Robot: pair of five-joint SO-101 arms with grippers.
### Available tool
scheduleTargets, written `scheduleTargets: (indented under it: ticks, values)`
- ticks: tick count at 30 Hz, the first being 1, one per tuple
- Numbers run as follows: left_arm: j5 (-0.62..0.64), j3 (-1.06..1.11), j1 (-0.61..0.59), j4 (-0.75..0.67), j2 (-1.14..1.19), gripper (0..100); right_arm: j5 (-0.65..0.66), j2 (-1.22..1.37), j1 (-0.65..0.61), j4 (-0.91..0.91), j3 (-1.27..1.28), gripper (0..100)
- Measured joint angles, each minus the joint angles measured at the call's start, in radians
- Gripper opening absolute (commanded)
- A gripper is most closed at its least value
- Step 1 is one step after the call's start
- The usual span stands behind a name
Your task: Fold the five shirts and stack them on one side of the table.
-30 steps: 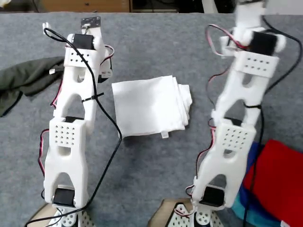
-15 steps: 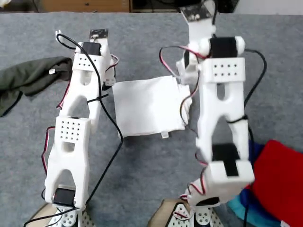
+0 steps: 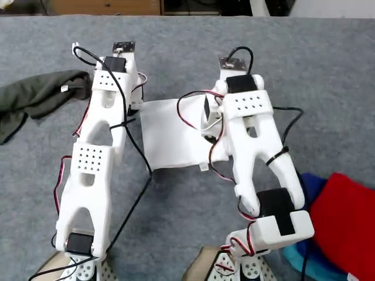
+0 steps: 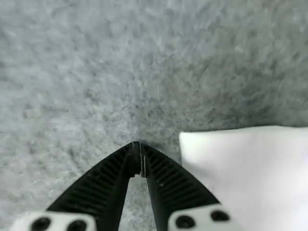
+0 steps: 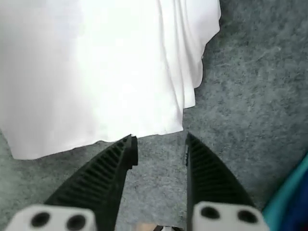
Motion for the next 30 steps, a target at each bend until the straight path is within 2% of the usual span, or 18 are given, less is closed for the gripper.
scheduleTargets:
  ticks: [3, 8, 16, 23, 30]
  values:
    - [0.002, -0.017, -0.012, 0.000, 0.000, 2, -0.037, 0.000, -0.005, -0.028, 0.025, 18.8]
    - [0.003, -0.018, -0.015, 0.000, 0.000, 2, -0.173, 0.000, -0.075, -0.048, 0.029, 18.8]
    - [0.003, -0.018, -0.015, 0.000, 0.000, 2, -0.232, 0.000, -0.117, -0.161, 0.103, 19.3]
    - [0.003, -0.018, -0.015, 0.000, 0.002, 2, -0.241, 0.000, -0.117, -0.169, 0.110, 34.7]
    - [0.003, -0.018, -0.015, 0.000, 0.003, 2, -0.265, 0.000, -0.121, -0.178, 0.120, 36.0]
